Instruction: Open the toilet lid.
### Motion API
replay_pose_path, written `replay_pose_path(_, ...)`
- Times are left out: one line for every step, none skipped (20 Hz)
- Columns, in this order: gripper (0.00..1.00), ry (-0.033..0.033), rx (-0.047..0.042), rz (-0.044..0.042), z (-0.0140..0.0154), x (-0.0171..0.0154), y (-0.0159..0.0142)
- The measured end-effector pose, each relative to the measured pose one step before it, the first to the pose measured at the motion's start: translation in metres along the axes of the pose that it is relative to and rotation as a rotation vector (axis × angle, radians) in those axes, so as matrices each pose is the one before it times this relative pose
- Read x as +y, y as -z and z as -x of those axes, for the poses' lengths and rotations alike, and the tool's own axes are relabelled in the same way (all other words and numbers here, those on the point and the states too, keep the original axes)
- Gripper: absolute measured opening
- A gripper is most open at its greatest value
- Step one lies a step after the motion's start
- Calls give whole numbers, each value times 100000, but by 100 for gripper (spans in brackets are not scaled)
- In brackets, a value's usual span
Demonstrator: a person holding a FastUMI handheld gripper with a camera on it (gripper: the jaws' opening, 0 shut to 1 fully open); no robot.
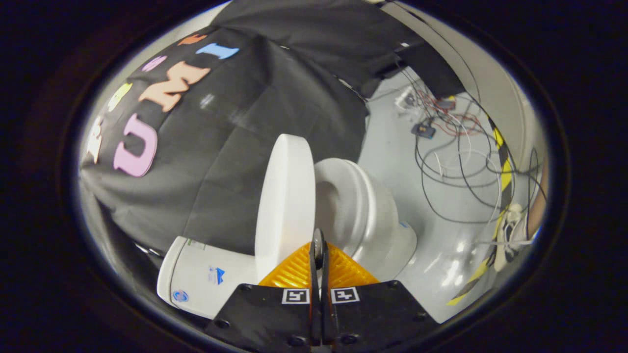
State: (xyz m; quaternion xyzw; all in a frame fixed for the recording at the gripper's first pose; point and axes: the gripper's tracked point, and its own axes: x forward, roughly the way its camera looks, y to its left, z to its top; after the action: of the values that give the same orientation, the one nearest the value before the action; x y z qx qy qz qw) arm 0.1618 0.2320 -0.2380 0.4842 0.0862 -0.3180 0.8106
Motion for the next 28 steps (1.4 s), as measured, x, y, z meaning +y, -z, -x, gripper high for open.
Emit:
replay_pose_path(2,-2181,-1669,4453,545,1265,-442)
replay_pose_path(2,-3358,-2159,2941,503,1527,-528)
replay_pose_path(2,-4369,-1722,3406,576,2091,-665)
replay_pose_path(2,-4251,-1368,4447,302,1808,-296)
replay_pose_path(2,-3573,-548,5800,424,1945,-180)
replay_pose_path(2,-2065,-39,5218,507,1286,-96)
replay_pose_path(3,-1433,-50,4810,216,1080,-149)
replay_pose_path(4,-1869,199,3861,206,1003,-95)
replay_pose_path(5,-2448,-217,3534,-15,1143,-321)
replay_pose_path(5,-2633,151,3302,-60,1157,-212)
replay_pose_path(7,-2388,-66,3439,-60,1094,-251)
replay_pose_path(8,-2518,230,3792,-123,1042,-53)
replay_pose_path(8,-2472,106,3595,-90,1195,-201)
replay_pose_path(8,-2638,-74,3312,-48,1238,-149)
replay_pose_path(9,-3030,-192,3036,-127,1321,-193)
replay_pose_path(9,-2966,60,2448,-67,1309,-48)
replay_pose_path(9,-2588,-65,2581,-297,1287,-236)
replay_pose_path(9,-2729,522,2235,-292,1104,-10)
replay_pose_path(8,-2535,502,1862,-363,1179,-72)
replay_pose_path(9,-2455,493,1698,-492,1023,-97)
replay_pose_path(9,-2744,322,1546,-323,1211,-101)
replay_pose_path(8,-2691,847,2276,-294,1198,234)
replay_pose_path(8,-2598,563,2156,-471,1112,39)
replay_pose_path(9,-2596,724,1733,-476,921,148)
replay_pose_path(9,-2530,653,1232,-512,987,129)
replay_pose_path(9,-2090,495,1145,-579,831,131)
replay_pose_path(9,-1831,780,1166,-531,744,112)
replay_pose_path(9,-1725,576,990,-444,560,195)
